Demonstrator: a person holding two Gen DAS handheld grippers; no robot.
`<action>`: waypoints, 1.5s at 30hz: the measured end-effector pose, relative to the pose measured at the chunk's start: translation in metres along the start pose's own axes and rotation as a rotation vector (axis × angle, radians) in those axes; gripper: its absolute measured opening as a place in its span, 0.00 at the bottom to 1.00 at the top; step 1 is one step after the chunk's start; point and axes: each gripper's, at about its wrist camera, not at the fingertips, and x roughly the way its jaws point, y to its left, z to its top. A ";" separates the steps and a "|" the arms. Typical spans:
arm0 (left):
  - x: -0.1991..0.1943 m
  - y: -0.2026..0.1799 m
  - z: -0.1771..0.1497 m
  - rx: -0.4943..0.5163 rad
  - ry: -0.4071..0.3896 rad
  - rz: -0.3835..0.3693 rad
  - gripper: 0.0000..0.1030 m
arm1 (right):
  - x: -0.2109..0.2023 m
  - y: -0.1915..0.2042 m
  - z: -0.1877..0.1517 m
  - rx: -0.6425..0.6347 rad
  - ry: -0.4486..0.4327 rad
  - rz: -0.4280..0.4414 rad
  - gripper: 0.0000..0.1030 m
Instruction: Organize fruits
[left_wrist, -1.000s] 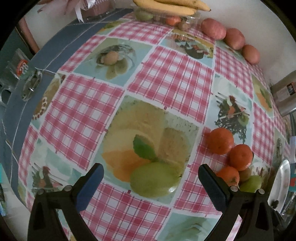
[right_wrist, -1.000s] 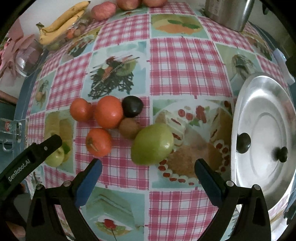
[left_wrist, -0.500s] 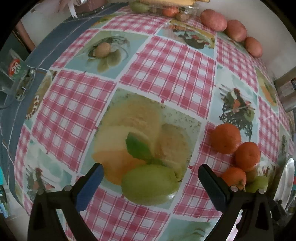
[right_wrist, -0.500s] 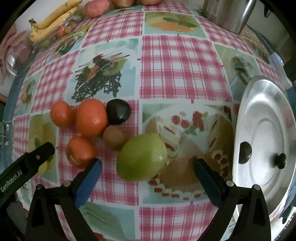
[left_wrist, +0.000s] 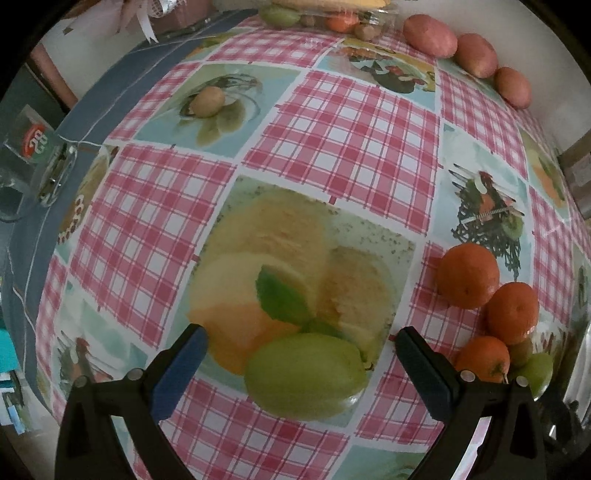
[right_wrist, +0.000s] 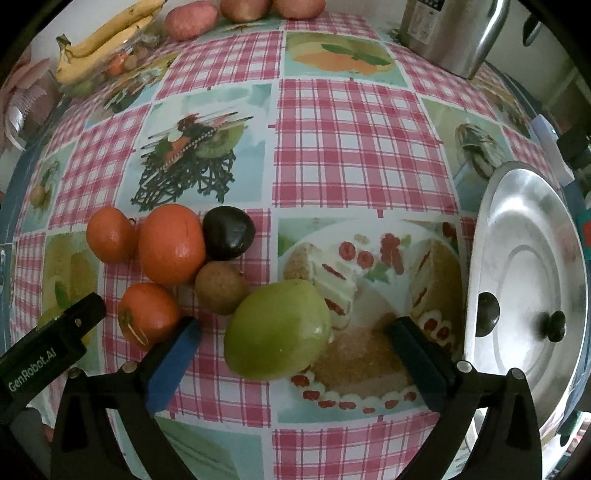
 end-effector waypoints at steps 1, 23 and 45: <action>-0.006 0.005 -0.003 -0.005 -0.001 0.000 1.00 | -0.001 -0.001 -0.004 0.003 -0.012 0.000 1.00; -0.018 0.008 -0.007 -0.012 -0.028 -0.028 0.76 | -0.015 0.002 -0.001 -0.032 -0.032 0.004 0.65; -0.032 0.026 0.001 -0.086 -0.015 -0.148 0.51 | -0.020 -0.009 0.000 0.012 -0.011 0.031 0.50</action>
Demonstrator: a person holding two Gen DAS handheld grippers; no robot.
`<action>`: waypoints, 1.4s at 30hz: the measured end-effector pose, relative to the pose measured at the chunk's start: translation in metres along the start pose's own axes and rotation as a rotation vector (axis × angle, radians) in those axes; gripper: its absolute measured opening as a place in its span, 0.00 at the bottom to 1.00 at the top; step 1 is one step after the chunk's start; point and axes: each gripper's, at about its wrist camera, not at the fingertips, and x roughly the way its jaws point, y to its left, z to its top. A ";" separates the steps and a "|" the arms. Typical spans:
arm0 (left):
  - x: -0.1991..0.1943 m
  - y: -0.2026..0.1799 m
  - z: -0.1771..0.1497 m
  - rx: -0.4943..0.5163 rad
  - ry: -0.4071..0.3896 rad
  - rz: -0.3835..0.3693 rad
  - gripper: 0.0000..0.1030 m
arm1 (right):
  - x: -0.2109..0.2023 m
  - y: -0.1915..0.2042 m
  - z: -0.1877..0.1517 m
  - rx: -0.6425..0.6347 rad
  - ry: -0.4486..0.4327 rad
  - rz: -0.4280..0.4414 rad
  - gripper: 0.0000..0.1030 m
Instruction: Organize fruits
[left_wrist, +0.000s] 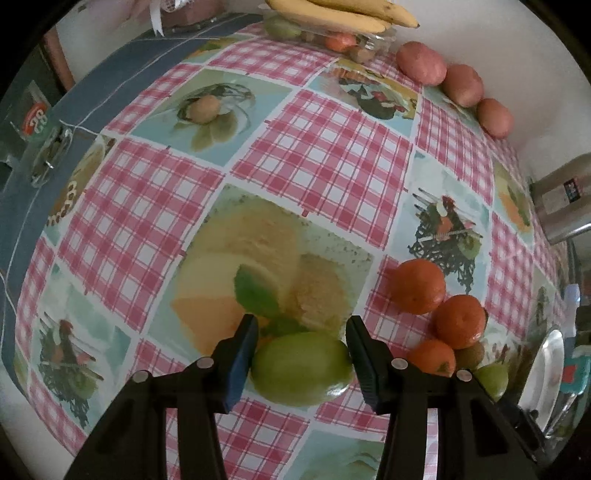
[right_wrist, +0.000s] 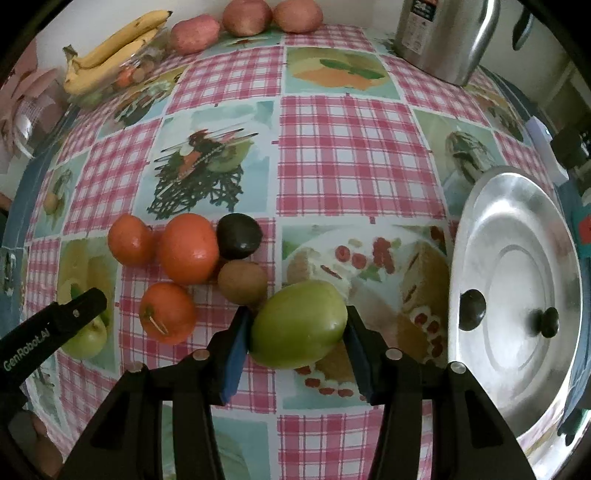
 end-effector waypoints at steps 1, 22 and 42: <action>-0.003 0.002 -0.001 -0.004 -0.004 -0.004 0.51 | -0.002 -0.003 0.001 0.007 -0.005 0.006 0.50; -0.065 -0.049 0.007 0.042 -0.081 -0.134 0.51 | -0.082 -0.037 0.014 0.133 -0.136 0.062 0.50; -0.062 -0.157 -0.017 0.256 -0.084 -0.193 0.51 | -0.082 -0.142 0.009 0.386 -0.099 -0.058 0.50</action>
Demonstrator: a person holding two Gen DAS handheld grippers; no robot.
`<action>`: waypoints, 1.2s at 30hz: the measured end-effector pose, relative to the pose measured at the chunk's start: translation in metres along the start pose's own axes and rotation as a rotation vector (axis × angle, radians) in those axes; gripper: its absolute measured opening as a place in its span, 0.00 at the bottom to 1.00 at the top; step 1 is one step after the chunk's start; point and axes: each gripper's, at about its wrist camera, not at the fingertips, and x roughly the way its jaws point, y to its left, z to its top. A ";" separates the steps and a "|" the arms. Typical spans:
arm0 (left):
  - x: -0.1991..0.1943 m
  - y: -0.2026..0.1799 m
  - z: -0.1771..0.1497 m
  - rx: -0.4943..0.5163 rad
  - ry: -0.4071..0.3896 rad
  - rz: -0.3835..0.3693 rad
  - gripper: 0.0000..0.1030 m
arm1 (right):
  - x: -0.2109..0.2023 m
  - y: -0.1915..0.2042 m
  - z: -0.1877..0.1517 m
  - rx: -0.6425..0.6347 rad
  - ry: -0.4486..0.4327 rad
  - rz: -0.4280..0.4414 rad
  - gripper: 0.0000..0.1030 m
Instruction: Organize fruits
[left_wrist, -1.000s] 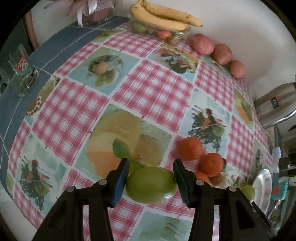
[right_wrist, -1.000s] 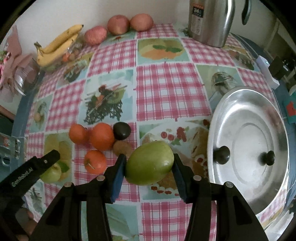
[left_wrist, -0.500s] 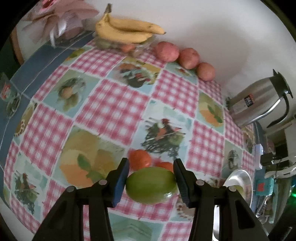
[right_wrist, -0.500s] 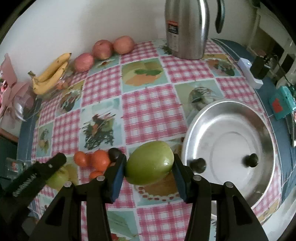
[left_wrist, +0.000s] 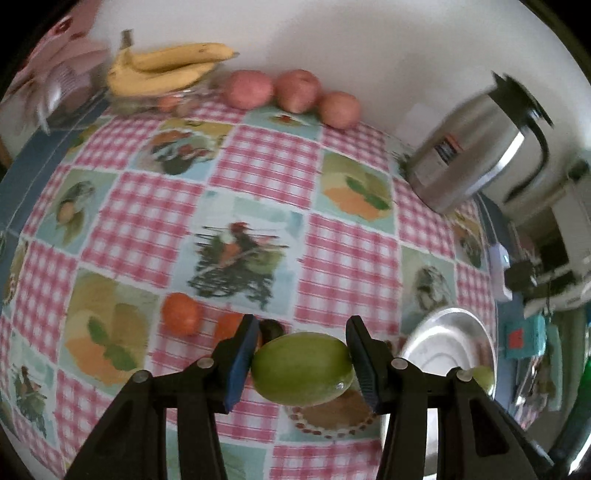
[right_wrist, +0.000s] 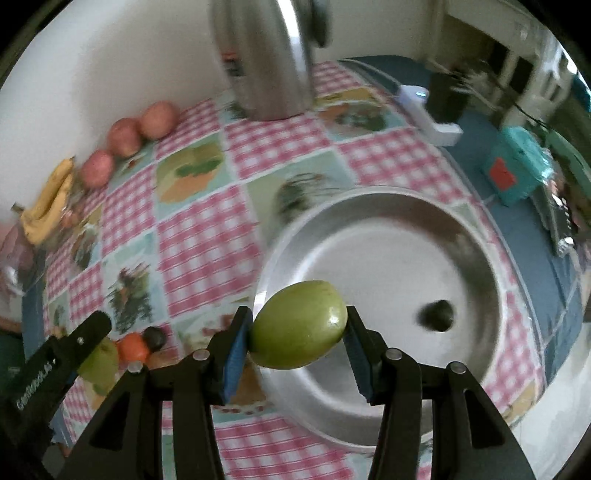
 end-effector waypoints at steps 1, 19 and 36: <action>0.001 -0.006 -0.002 0.015 0.004 -0.005 0.51 | 0.000 -0.008 0.000 0.016 0.001 -0.016 0.50; 0.023 -0.121 -0.078 0.356 0.138 -0.113 0.51 | -0.022 -0.103 0.014 0.228 -0.050 -0.004 0.50; 0.065 -0.141 -0.106 0.416 0.247 -0.103 0.51 | 0.011 -0.093 0.013 0.173 0.043 0.069 0.50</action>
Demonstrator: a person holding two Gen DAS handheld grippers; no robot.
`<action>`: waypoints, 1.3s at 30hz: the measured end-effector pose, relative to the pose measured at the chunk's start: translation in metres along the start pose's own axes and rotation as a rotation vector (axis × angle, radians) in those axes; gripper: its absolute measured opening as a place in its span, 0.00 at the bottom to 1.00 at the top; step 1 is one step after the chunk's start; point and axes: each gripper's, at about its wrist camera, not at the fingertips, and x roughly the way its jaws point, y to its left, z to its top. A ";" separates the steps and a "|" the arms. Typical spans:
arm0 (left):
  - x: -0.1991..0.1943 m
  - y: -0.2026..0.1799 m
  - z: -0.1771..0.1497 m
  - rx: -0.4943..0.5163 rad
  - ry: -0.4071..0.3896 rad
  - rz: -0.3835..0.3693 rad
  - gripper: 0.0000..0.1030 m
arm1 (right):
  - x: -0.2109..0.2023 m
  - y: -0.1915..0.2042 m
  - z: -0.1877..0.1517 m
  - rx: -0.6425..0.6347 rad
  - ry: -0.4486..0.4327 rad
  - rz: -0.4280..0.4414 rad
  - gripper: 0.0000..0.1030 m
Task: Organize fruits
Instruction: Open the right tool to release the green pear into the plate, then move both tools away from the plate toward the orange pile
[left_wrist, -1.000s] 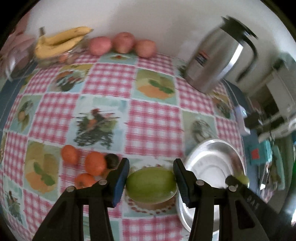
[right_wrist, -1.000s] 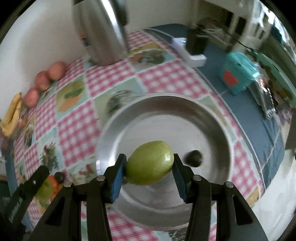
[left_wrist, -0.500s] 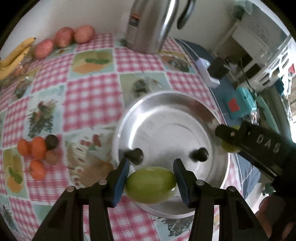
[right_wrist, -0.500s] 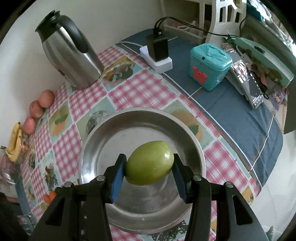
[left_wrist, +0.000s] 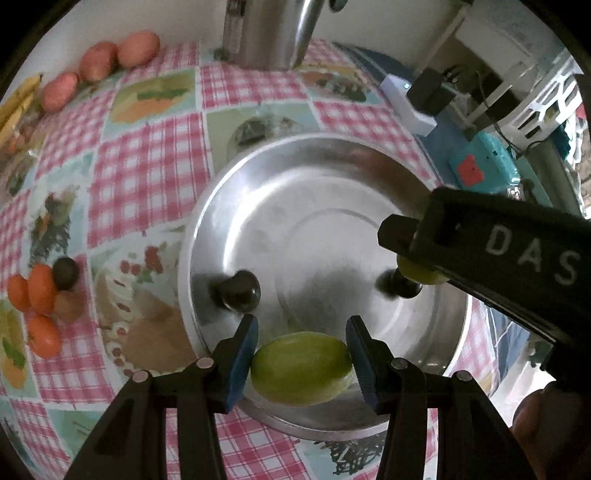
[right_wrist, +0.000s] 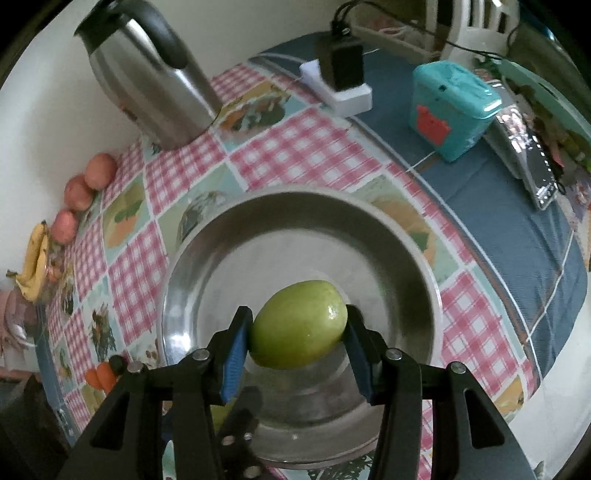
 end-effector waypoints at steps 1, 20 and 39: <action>0.003 0.001 0.000 -0.004 0.006 0.001 0.51 | 0.003 0.000 0.000 0.002 0.010 0.003 0.50; 0.002 0.005 0.004 -0.030 0.000 -0.019 0.48 | 0.015 0.000 -0.003 0.004 0.058 0.029 0.51; -0.047 0.076 0.016 -0.205 -0.103 0.072 0.50 | -0.005 0.002 -0.003 0.006 -0.007 0.022 0.50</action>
